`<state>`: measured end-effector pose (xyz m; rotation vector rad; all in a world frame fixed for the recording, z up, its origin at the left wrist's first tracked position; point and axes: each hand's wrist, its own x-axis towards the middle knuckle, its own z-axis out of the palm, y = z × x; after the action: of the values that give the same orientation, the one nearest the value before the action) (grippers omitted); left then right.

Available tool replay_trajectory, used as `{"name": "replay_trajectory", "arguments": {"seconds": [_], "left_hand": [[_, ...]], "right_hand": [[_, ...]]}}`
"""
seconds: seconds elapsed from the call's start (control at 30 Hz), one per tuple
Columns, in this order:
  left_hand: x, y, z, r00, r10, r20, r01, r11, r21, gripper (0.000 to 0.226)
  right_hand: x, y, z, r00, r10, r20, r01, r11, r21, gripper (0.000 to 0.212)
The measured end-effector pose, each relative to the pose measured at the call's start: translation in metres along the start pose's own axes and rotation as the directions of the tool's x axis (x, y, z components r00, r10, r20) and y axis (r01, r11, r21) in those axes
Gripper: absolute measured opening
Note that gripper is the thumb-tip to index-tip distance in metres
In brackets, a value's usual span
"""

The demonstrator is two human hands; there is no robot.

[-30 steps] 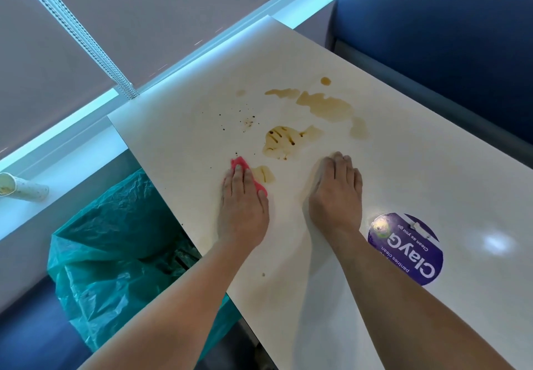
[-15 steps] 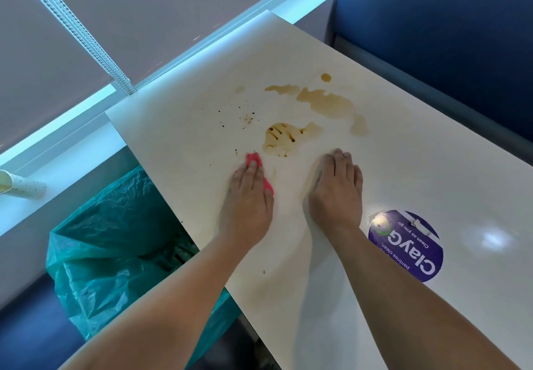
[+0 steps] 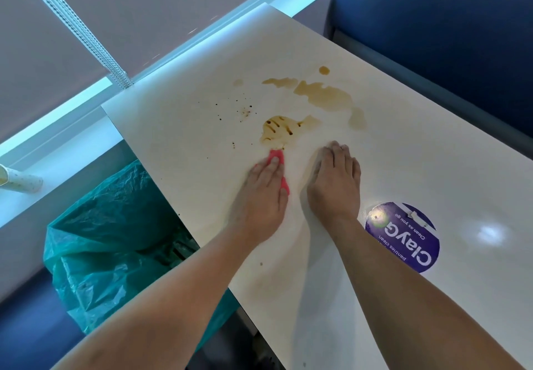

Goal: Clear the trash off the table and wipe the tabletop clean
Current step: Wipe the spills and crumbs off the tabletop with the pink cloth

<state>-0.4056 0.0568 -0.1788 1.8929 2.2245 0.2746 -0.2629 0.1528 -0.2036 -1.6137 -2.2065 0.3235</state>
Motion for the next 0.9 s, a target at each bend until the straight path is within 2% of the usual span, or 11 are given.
{"name": "replay_trajectory", "arguments": {"seconds": [0.1, 0.27, 0.4, 0.5, 0.63, 0.8, 0.9], "left_hand": [[-0.022, 0.024, 0.011, 0.989, 0.142, 0.035, -0.141, 0.99, -0.021, 0.056], [-0.067, 0.068, 0.019, 0.977, 0.207, 0.042, -0.206, 0.978, -0.042, 0.053], [-0.111, 0.074, 0.017, 0.981, 0.18, 0.073, -0.183, 0.983, 0.033, 0.059], [-0.134, 0.056, 0.012, 0.98, 0.162, 0.115, -0.173, 0.98, 0.096, 0.061], [-0.142, 0.021, 0.0, 0.986, 0.064, 0.152, -0.081, 0.991, 0.105, 0.061], [-0.123, -0.028, -0.022, 0.99, -0.116, 0.086, 0.113, 0.993, 0.041, 0.061], [-0.117, -0.028, -0.025, 0.993, -0.117, 0.026, 0.116, 0.992, 0.038, 0.058]], "right_hand": [[0.003, 0.0, -0.005, 0.999, 0.036, -0.013, -0.034, 0.991, 0.128, 0.038], [0.008, 0.006, -0.016, 0.991, 0.075, 0.111, -0.106, 0.947, 0.305, 0.039], [-0.001, 0.002, -0.024, 0.98, 0.054, 0.189, -0.124, 0.916, 0.381, 0.041], [-0.026, -0.004, -0.025, 0.983, 0.051, 0.179, -0.124, 0.897, 0.424, 0.043], [-0.054, -0.01, -0.027, 0.987, 0.038, 0.158, -0.103, 0.897, 0.431, 0.045], [-0.074, -0.003, -0.033, 0.971, -0.071, 0.23, -0.029, 0.913, 0.406, 0.046], [-0.075, -0.001, -0.038, 0.958, -0.099, 0.271, -0.026, 0.906, 0.422, 0.046]]}}
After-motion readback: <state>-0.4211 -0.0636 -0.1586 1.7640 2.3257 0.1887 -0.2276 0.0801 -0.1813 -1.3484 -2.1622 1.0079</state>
